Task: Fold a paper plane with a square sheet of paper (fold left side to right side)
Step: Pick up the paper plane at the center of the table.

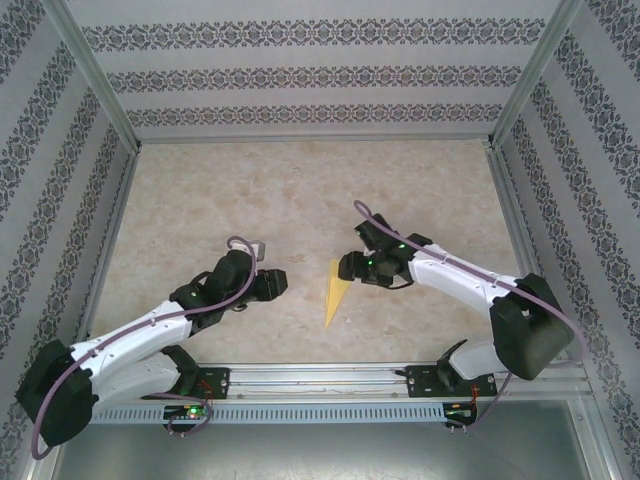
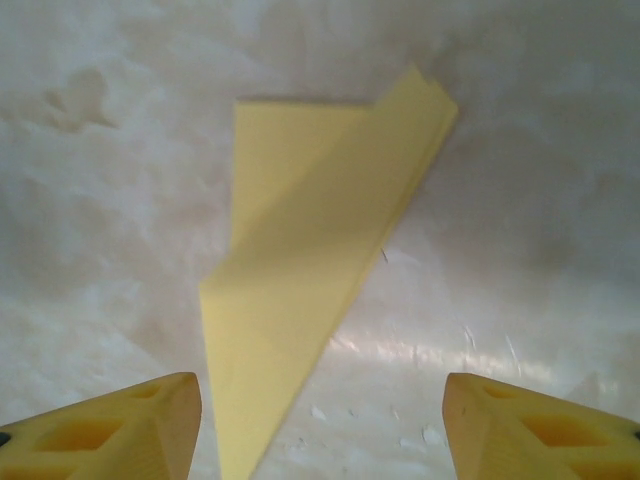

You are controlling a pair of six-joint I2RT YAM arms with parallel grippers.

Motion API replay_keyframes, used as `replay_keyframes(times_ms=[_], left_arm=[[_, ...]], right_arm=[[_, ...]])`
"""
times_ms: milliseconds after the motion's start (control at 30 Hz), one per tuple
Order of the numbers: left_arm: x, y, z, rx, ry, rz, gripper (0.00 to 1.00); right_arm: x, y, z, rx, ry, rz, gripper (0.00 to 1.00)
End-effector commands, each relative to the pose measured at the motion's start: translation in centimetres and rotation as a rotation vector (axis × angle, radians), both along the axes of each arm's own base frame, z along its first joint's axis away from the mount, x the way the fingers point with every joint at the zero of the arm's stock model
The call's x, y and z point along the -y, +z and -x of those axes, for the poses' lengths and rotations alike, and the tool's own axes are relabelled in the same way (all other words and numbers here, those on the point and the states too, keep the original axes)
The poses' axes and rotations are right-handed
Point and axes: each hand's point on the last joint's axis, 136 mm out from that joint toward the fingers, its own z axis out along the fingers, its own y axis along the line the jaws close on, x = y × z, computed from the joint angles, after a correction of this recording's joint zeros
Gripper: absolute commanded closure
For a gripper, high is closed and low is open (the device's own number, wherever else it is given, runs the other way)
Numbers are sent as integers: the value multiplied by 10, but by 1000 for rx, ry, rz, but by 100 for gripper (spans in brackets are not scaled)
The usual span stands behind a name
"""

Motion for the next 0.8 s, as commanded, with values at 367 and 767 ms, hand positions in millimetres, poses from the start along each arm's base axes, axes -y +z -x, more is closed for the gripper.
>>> replay_keyframes(times_ms=[367,767], left_arm=[[-49,8,2,64,86,-161,52],[-57,9,3,73,92,-176,52]], right_arm=[[-31,-14,-10,-37,-73,424,40],[-35,-35,-4,-90,-56,480,57]])
